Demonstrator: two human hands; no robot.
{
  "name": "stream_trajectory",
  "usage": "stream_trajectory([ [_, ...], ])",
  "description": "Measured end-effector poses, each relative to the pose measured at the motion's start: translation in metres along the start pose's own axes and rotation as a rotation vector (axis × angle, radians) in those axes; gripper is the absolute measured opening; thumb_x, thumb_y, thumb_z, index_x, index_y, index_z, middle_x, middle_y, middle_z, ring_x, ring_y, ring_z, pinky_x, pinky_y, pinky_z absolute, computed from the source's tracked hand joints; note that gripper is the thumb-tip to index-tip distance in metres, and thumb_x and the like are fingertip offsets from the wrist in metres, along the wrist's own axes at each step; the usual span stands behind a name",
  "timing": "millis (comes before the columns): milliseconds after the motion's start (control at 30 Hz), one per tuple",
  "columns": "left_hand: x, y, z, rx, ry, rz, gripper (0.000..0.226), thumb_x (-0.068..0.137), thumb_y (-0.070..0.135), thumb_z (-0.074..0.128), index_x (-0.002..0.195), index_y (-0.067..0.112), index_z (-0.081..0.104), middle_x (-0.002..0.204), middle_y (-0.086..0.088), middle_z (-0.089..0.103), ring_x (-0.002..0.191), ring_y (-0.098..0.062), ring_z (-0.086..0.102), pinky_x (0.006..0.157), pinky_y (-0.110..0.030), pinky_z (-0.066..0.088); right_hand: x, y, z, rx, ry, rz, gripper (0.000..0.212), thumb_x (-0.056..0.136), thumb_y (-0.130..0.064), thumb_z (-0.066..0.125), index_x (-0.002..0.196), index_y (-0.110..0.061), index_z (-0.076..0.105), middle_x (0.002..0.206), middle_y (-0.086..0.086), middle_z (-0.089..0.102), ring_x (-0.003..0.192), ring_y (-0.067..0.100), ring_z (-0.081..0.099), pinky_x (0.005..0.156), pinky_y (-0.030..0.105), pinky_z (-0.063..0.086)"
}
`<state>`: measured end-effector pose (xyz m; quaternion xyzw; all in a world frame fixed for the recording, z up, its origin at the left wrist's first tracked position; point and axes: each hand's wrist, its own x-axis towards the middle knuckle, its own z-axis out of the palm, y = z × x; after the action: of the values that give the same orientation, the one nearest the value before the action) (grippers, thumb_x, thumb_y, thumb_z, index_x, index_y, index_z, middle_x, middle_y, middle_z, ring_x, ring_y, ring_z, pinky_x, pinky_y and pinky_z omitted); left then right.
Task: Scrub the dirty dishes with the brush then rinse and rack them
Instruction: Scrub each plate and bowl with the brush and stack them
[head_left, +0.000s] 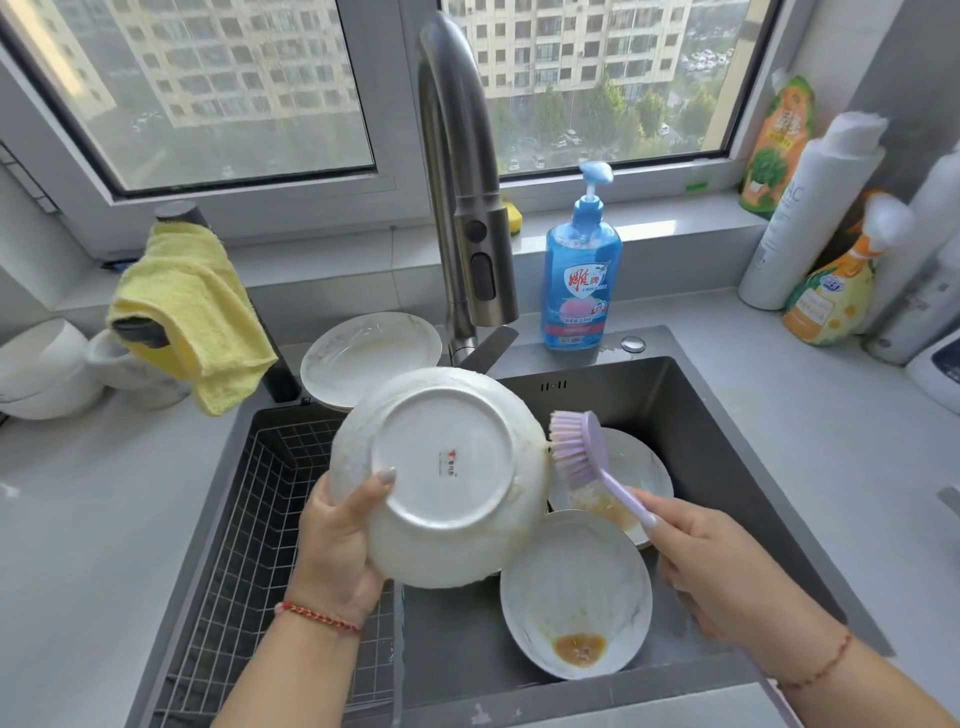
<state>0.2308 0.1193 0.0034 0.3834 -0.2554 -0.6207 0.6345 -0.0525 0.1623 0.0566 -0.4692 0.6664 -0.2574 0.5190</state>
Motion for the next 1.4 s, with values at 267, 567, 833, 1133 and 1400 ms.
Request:
stream_trajectory([
  [267,0.001,0.002,0.006,-0.028,0.132,-0.025,0.048,0.079,0.002,0.065,0.127,0.006,0.062,0.124,-0.025,0.064,0.11,-0.04,0.065,0.087,-0.057,0.055,-0.002,-0.004,0.009,-0.252,0.117,-0.211,0.037,0.101,-0.032,0.041,0.127,-0.056,0.049,0.063,-0.01,0.062,0.052,0.008,0.052,0.052,0.024,0.049],
  [567,-0.006,0.008,0.02,0.155,0.127,0.052,0.057,0.071,-0.005,0.075,0.125,0.003,0.061,0.117,-0.022,0.069,0.108,-0.039,0.067,0.087,-0.051,0.057,-0.019,-0.007,0.033,-0.614,0.092,-0.244,0.046,0.102,-0.034,0.032,0.143,-0.052,0.024,0.063,-0.008,0.051,0.055,0.007,0.048,0.052,0.021,0.038],
  [833,-0.014,0.007,0.037,0.344,0.135,0.064,0.08,0.045,0.021,0.092,0.116,0.003,0.061,0.109,-0.021,0.071,0.1,-0.041,0.069,0.087,-0.063,0.053,-0.003,-0.024,0.032,-0.636,0.216,-0.305,0.052,0.102,-0.032,0.029,0.147,-0.048,0.009,0.067,-0.005,0.054,0.055,0.009,0.047,0.049,0.023,0.036],
  [1133,-0.018,0.005,0.04,0.5,0.242,0.091,0.059,0.047,0.014,0.088,0.101,0.012,0.063,0.099,-0.013,0.073,0.091,-0.033,0.072,0.08,-0.058,0.058,0.012,-0.029,0.049,-0.745,0.151,-0.342,0.051,0.103,-0.031,0.025,0.145,-0.051,0.004,0.073,0.003,0.059,0.062,0.02,0.052,0.053,0.03,0.035],
  [1400,-0.021,0.045,0.031,1.053,0.209,0.347,0.043,0.063,0.018,0.092,0.085,0.027,0.056,0.087,0.006,0.065,0.082,-0.01,0.064,0.065,-0.022,0.05,0.024,-0.005,0.036,-0.622,0.077,-0.229,0.044,0.103,-0.028,0.032,0.145,-0.038,0.033,0.082,-0.006,0.063,0.059,0.004,0.05,0.046,0.014,0.035],
])
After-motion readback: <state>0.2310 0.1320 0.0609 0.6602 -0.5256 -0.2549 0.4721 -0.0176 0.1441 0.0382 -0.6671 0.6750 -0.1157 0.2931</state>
